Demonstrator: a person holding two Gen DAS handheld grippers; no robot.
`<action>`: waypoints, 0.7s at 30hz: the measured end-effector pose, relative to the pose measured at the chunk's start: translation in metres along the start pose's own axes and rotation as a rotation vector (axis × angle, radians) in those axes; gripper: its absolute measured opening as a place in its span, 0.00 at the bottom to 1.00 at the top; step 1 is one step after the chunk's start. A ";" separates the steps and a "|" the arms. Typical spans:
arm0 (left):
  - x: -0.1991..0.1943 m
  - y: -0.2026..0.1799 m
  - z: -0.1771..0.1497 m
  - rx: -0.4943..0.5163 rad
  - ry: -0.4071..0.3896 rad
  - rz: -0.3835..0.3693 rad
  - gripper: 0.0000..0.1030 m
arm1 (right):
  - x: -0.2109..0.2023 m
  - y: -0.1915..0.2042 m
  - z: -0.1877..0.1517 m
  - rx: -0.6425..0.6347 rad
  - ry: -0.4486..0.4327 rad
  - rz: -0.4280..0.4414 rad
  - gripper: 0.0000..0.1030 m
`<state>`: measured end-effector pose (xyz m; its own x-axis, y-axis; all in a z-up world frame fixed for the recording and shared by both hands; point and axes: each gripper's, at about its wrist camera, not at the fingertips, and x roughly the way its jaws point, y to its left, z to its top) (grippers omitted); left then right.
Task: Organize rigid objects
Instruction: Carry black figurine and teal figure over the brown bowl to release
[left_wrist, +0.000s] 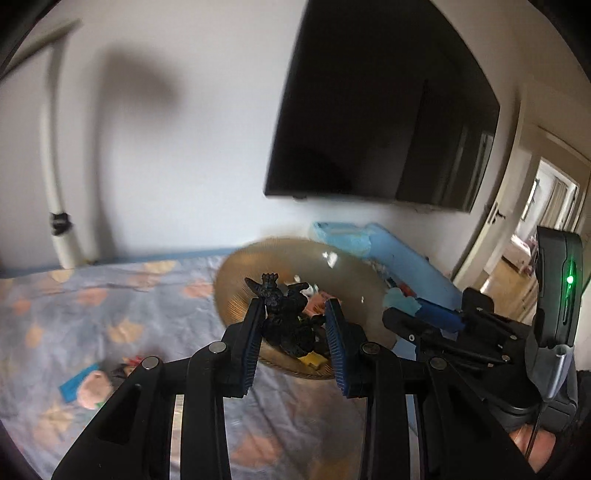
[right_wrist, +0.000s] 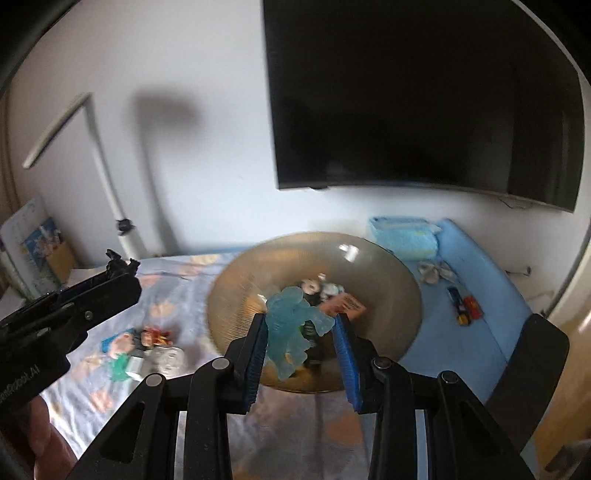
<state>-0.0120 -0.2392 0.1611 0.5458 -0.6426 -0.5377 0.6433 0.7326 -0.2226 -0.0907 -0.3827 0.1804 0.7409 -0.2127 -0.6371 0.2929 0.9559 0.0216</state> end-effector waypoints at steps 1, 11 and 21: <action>0.012 0.000 -0.001 -0.008 0.021 -0.004 0.29 | 0.004 -0.004 -0.001 0.005 0.013 -0.015 0.34; 0.078 0.000 -0.030 -0.012 0.187 -0.035 0.29 | 0.058 -0.046 -0.015 0.094 0.176 -0.045 0.34; 0.073 -0.011 -0.026 0.038 0.153 -0.063 0.54 | 0.065 -0.056 -0.015 0.136 0.202 -0.055 0.35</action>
<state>0.0068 -0.2878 0.1027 0.4175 -0.6436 -0.6415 0.6953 0.6808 -0.2305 -0.0679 -0.4468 0.1258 0.5896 -0.2057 -0.7810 0.4182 0.9050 0.0774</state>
